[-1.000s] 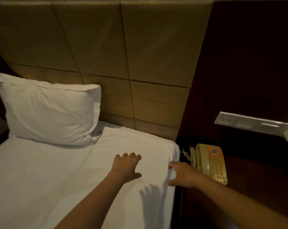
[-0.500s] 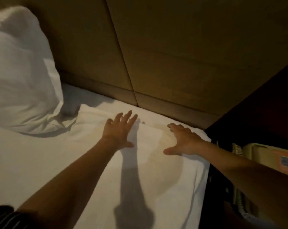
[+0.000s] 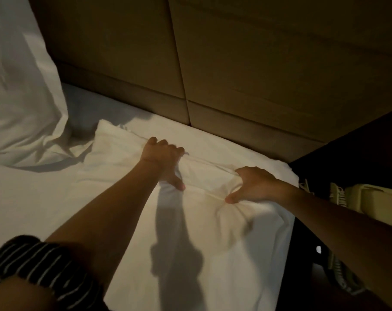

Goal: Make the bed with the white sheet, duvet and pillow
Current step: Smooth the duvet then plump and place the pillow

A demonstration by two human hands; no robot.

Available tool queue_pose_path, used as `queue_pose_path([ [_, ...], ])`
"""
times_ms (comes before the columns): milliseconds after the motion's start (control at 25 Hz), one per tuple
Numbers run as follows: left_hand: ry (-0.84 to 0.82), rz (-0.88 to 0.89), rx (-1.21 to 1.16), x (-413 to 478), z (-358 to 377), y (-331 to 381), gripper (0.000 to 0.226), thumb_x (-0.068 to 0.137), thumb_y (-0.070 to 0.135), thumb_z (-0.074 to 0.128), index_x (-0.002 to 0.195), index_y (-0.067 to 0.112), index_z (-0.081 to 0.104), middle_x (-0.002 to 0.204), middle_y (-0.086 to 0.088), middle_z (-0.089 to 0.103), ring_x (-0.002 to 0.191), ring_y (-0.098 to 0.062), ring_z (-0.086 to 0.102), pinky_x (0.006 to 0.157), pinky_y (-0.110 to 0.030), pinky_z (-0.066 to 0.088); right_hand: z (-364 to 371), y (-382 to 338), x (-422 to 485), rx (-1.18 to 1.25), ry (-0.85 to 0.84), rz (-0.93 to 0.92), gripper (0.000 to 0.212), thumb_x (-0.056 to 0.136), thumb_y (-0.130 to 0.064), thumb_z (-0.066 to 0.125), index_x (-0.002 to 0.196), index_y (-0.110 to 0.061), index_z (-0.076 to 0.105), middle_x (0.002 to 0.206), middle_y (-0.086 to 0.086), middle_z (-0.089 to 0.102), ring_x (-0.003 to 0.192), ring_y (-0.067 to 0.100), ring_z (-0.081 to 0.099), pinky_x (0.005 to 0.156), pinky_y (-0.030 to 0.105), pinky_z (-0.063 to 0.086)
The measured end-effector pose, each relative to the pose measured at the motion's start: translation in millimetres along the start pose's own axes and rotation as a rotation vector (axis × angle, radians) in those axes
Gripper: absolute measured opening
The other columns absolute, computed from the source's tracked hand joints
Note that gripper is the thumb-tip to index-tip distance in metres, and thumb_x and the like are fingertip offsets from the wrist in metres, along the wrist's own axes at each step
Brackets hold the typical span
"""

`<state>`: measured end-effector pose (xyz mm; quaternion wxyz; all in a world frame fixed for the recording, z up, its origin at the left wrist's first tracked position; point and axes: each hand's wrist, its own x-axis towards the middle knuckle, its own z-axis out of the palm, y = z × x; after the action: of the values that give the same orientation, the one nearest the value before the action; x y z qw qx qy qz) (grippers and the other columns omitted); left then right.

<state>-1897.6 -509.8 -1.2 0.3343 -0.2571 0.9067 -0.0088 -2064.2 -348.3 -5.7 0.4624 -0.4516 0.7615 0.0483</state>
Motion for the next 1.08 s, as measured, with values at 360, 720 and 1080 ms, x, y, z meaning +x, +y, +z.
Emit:
queue_pose_path([
  [360,0.055,-0.06,-0.064,-110,-16,-11,0.058,0.078,0.051,0.063,0.127,0.03,0.042,0.117,0.001,0.061,0.107,-0.022,0.059,0.093,-0.041,0.037,8,-40,-97,-0.132,0.238,-0.173,0.037,0.075,-0.048,0.071,0.098,-0.026,0.052,0.109,0.001,0.064,0.095,0.022,0.06,0.069,0.027,0.044],
  [720,0.226,-0.065,0.046,-347,23,5,0.028,0.086,0.037,0.051,0.112,0.028,0.054,0.112,0.003,0.066,0.103,-0.02,0.06,0.094,-0.039,0.025,99,-124,-276,-0.381,0.312,-0.362,0.03,0.086,-0.042,0.057,0.107,-0.021,0.057,0.108,0.002,0.063,0.095,0.021,0.06,0.071,0.025,0.044],
  [1080,0.258,-0.198,-0.062,-545,114,22,0.041,0.089,0.046,0.051,0.123,0.024,0.055,0.12,0.002,0.062,0.111,-0.023,0.055,0.101,-0.04,0.024,204,-214,-410,-0.572,0.255,-0.626,0.03,0.088,-0.035,0.053,0.112,-0.016,0.051,0.113,0.008,0.058,0.099,0.028,0.056,0.07,0.027,0.036],
])
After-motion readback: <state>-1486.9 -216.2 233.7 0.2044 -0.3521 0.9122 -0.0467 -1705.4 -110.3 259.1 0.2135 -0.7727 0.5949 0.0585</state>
